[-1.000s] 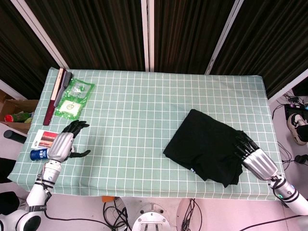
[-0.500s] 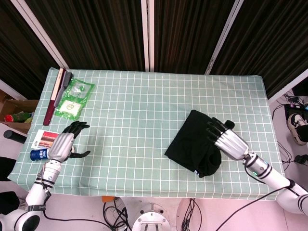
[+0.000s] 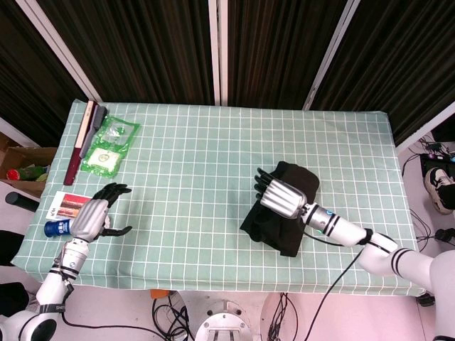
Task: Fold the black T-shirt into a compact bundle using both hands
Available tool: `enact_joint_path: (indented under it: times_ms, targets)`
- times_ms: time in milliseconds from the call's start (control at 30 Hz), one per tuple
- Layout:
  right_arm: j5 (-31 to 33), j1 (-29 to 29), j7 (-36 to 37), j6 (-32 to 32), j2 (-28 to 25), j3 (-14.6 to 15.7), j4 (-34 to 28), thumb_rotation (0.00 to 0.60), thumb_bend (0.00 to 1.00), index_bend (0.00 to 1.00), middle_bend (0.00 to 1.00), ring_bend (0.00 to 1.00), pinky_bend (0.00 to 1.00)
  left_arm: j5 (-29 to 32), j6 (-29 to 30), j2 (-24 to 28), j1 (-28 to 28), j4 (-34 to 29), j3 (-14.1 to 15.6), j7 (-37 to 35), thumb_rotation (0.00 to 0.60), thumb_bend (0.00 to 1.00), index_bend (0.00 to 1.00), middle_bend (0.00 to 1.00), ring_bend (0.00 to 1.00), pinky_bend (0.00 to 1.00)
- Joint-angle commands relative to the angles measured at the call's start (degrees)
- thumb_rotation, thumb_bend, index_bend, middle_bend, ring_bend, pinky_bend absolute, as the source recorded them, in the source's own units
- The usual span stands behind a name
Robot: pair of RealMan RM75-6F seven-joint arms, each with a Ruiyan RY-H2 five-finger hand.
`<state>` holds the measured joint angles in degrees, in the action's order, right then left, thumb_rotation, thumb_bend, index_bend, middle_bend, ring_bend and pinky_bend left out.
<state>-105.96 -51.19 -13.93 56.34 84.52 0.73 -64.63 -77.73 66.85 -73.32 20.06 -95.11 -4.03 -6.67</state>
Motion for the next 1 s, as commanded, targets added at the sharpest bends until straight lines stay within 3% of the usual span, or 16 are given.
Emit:
enact_joint_path:
  times_ms: [33,133,233,267,400,533,667,767,900,1000]
  targets:
    - [0.87,-1.22,-2.16,-2.87,4.19,0.02,3.36,0.6,0.45,0.5,0.32,0.15,0.12,-0.37,0.3,-0.14,-0.24,0.2,0.19,-0.51,0.6,0.14,0.2,0.12,0.06,0.15]
    - [3.08,-0.58,-5.55,-5.26,8.0,-0.08,6.23,0.6,0.36,0.34,0.24,0.08,0.07,-0.9,0.88,-0.31,-0.63,0.6,0.41,-1.35,0.6,0.14,0.2,0.12,0.06,0.15]
    - [5.54,0.98,-7.5,-4.93,9.64,-0.84,6.06,0.6,0.25,0.09,0.11,0.0,0.0,-1.35,1.44,-0.24,-1.02,0.89,0.65,-1.84,0.6,0.14,0.2,0.12,0.06,0.15]
    - [6.09,1.5,-7.67,-4.17,9.58,-1.13,5.6,0.6,0.23,0.05,0.09,0.0,0.0,-1.48,1.61,-0.15,-1.15,0.93,0.73,-1.95,0.6,0.14,0.2,0.12,0.06,0.15]
    - [8.64,4.1,-7.62,0.54,6.63,-3.13,0.79,0.6,0.17,0.0,0.0,0.0,0.0,-1.8,2.32,0.19,-1.62,1.01,0.82,-2.39,0.6,0.14,0.2,0.12,0.06,0.15]
    - [10.3,7.53,-5.22,7.08,0.61,-4.81,-7.71,0.6,0.17,0.0,0.0,0.0,0.0,-2.16,3.06,0.59,-1.93,0.85,0.7,-2.74,0.6,0.14,0.2,0.12,0.06,0.15]
    - [9.08,11.97,3.8,15.14,-6.35,-3.87,-17.06,0.6,0.31,0.0,0.06,0.0,0.02,-2.31,3.59,1.11,-2.11,0.44,0.48,-2.66,0.6,0.14,0.2,0.12,0.06,0.15]
    - [8.41,15.19,16.13,18.22,-10.21,-0.77,-23.47,0.6,0.5,0.08,0.13,0.04,0.15,-2.34,3.79,1.24,-2.16,0.11,0.32,-2.6,0.6,0.14,0.2,0.12,0.06,0.15]
    - [8.71,17.71,31.62,17.08,-12.64,4.17,-28.66,0.6,0.68,0.2,0.18,0.1,0.23,-2.37,3.54,1.07,-1.93,-0.27,0.23,-2.12,0.6,0.14,0.2,0.12,0.06,0.15]
    - [10.07,18.1,43.59,13.83,-11.7,6.55,-28.51,0.6,0.76,0.25,0.2,0.11,0.25,-2.39,3.06,0.75,-1.61,-0.59,0.21,-1.76,0.6,0.14,0.2,0.12,0.06,0.15]
